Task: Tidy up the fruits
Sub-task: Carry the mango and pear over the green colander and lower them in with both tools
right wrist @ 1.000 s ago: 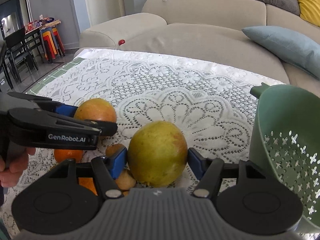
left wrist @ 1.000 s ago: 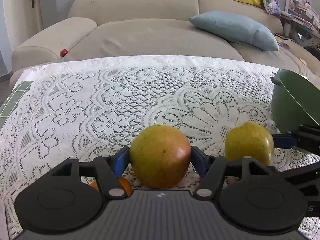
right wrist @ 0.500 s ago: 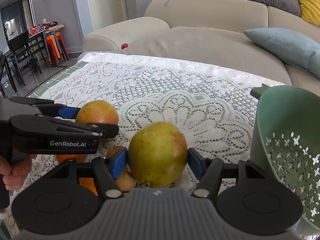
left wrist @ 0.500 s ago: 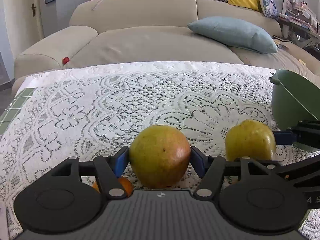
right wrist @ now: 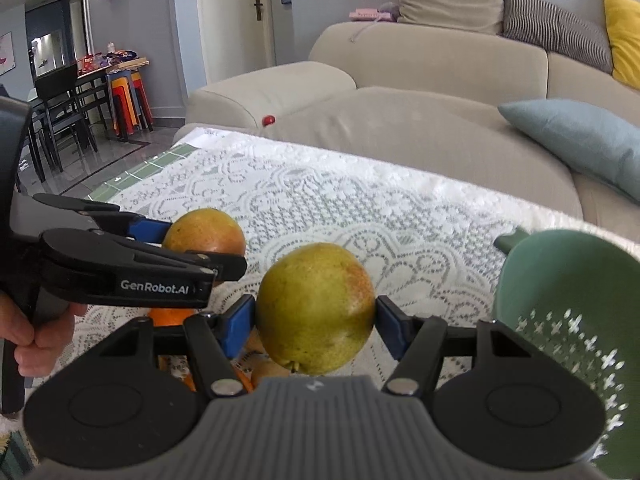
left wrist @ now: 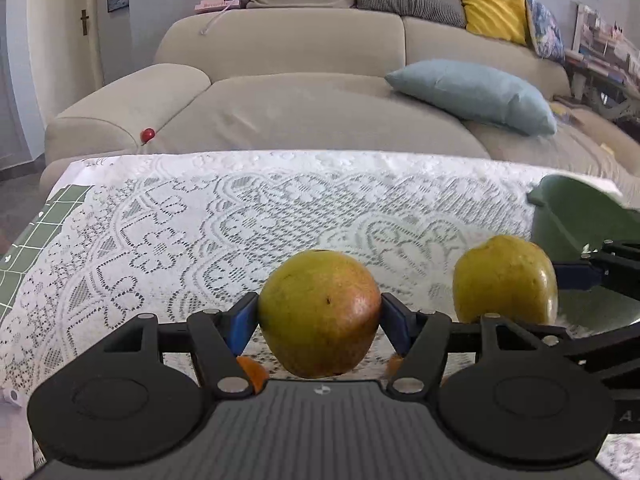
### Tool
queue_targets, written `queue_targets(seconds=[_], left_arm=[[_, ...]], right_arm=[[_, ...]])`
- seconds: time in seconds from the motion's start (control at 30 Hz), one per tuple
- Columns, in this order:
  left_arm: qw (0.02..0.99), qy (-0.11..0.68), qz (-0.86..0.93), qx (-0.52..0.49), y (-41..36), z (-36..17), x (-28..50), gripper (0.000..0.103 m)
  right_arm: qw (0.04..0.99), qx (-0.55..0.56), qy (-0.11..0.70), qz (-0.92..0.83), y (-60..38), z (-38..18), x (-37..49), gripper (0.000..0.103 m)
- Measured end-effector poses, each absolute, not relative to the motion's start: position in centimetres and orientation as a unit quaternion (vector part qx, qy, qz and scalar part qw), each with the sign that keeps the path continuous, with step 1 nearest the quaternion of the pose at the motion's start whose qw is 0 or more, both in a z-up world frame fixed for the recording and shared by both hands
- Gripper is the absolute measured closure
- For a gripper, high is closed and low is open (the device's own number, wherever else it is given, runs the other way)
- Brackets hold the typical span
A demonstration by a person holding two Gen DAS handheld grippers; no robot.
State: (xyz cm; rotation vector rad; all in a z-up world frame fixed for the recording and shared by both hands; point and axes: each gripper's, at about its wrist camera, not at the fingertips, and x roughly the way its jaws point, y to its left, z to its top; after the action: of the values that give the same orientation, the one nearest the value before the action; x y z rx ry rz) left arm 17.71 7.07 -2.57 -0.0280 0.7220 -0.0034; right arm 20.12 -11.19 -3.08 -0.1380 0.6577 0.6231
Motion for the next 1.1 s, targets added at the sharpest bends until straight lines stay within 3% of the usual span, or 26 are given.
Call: queue_targets(seconds=[0.57,1.1], left_arm=[[0.945,0.322,-0.058,0.002,0.3,2.6,17.7,0.029],[0.917,0.364,-0.157,-0.035,-7.7,2.6,22.5,0.029]], right_arm=[[0.933,-0.064,0.267,0.232,-19.2,2.0,19.9,0.04],[0.919,-0.107,0.349,0.15,-26.2,-1.4,24.4,0.04]])
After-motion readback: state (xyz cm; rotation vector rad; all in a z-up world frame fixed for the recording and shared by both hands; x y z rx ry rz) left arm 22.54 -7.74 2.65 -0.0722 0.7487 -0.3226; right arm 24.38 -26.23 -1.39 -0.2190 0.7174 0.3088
